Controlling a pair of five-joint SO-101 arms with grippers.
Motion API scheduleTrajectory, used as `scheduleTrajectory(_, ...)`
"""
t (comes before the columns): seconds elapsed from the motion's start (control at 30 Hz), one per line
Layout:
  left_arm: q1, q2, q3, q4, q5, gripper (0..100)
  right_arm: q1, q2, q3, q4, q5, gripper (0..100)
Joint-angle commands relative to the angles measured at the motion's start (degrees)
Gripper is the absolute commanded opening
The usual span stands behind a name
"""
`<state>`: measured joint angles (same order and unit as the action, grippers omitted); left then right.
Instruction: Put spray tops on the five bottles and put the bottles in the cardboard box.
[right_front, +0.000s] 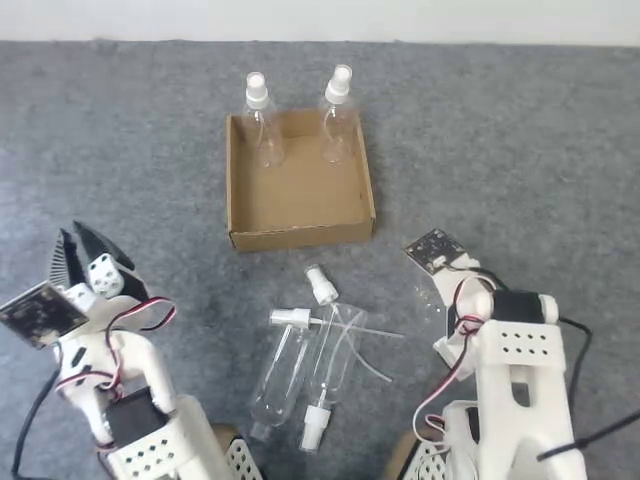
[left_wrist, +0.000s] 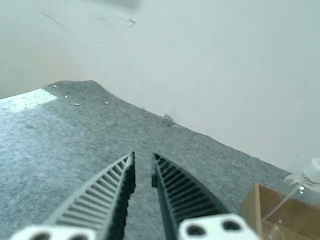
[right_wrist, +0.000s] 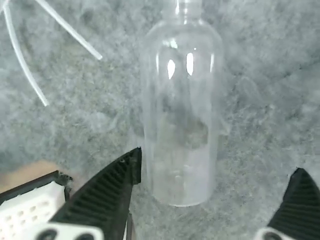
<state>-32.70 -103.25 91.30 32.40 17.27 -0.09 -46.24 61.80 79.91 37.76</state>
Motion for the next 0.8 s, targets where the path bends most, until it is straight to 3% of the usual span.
scheduleTrajectory(0.0,0.2,-1.1,-0.7,-1.8,-0.3,6,0.2,-2.1,-6.7,3.5,0.9,40.3)
scheduleTrajectory(0.43,0.4,-1.1,-0.6,-1.8,-0.3,6,0.1,-2.0,-12.0,8.0,0.8,40.3)
scheduleTrajectory(0.77,0.4,-1.1,-0.6,-1.8,-0.3,6,-4.3,-2.0,-12.0,8.0,0.5,40.3)
